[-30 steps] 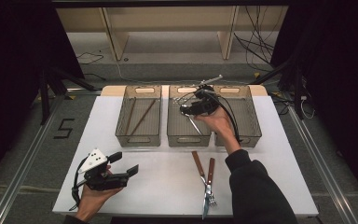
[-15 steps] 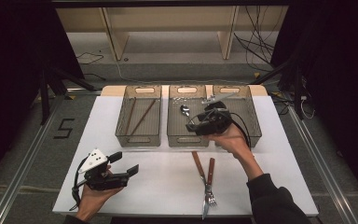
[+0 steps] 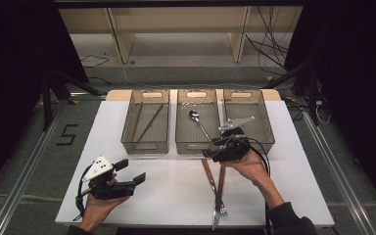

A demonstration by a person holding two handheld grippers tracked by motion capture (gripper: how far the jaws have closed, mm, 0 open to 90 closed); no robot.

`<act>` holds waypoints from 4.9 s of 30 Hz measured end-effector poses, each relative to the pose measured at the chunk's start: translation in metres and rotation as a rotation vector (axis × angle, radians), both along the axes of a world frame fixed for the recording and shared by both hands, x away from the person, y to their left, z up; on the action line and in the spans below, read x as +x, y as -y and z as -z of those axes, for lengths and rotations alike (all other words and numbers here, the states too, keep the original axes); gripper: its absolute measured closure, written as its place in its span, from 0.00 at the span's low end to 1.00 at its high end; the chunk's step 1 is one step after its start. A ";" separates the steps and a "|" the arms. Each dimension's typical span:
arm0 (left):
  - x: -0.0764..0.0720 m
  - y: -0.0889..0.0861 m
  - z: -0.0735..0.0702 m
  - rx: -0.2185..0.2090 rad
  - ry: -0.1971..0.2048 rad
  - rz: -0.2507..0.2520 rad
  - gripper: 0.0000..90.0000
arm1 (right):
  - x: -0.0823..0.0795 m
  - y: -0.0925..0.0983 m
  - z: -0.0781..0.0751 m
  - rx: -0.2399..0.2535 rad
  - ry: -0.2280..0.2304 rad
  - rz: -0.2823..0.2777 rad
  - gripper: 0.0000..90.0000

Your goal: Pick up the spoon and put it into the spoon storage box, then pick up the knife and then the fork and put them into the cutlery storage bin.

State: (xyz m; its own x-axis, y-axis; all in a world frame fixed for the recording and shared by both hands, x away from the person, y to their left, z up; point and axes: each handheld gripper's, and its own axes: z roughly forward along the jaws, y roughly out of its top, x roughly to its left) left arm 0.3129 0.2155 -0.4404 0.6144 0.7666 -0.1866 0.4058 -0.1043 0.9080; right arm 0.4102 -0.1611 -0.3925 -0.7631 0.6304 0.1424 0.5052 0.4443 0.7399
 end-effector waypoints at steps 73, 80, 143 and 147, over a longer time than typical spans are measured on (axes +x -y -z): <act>0.002 0.003 0.000 0.012 -0.002 0.011 0.17 | -0.021 0.010 0.068 -0.149 -0.053 0.097 0.98; 0.002 0.005 0.000 0.020 -0.003 0.018 0.17 | -0.015 0.008 0.077 -0.193 -0.073 0.091 1.00; 0.002 0.005 0.001 0.018 -0.001 0.019 0.17 | -0.072 0.049 0.043 -0.425 -0.063 -0.145 0.45; 0.003 0.005 0.000 0.020 0.001 0.019 0.17 | -0.070 0.038 0.043 -0.483 -0.095 -0.238 0.40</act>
